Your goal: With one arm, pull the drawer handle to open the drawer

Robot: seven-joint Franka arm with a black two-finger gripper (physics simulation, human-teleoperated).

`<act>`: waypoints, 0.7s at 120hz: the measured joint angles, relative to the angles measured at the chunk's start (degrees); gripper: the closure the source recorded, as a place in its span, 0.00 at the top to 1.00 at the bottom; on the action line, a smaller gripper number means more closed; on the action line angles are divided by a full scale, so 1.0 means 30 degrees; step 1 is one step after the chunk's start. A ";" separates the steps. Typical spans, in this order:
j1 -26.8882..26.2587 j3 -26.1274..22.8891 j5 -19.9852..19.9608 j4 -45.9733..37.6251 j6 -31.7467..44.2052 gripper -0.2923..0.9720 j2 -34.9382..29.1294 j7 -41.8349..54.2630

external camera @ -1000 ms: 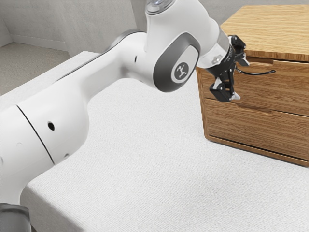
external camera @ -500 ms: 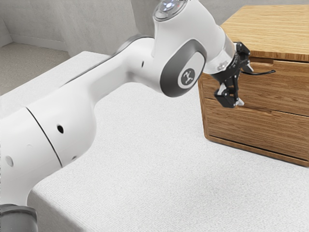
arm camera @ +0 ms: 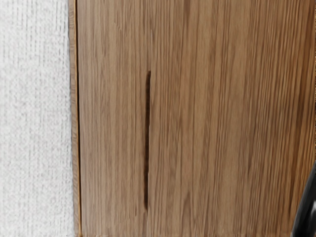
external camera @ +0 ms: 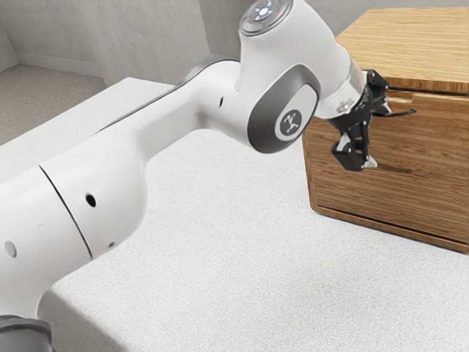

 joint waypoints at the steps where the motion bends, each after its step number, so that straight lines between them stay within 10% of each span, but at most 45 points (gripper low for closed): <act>1: -0.0026 0.0010 -0.0003 -0.0022 0.0000 0.77 -0.0014 -0.0006; 84: -0.1692 0.0195 0.0135 -0.6300 0.0231 0.77 -0.5245 -0.0309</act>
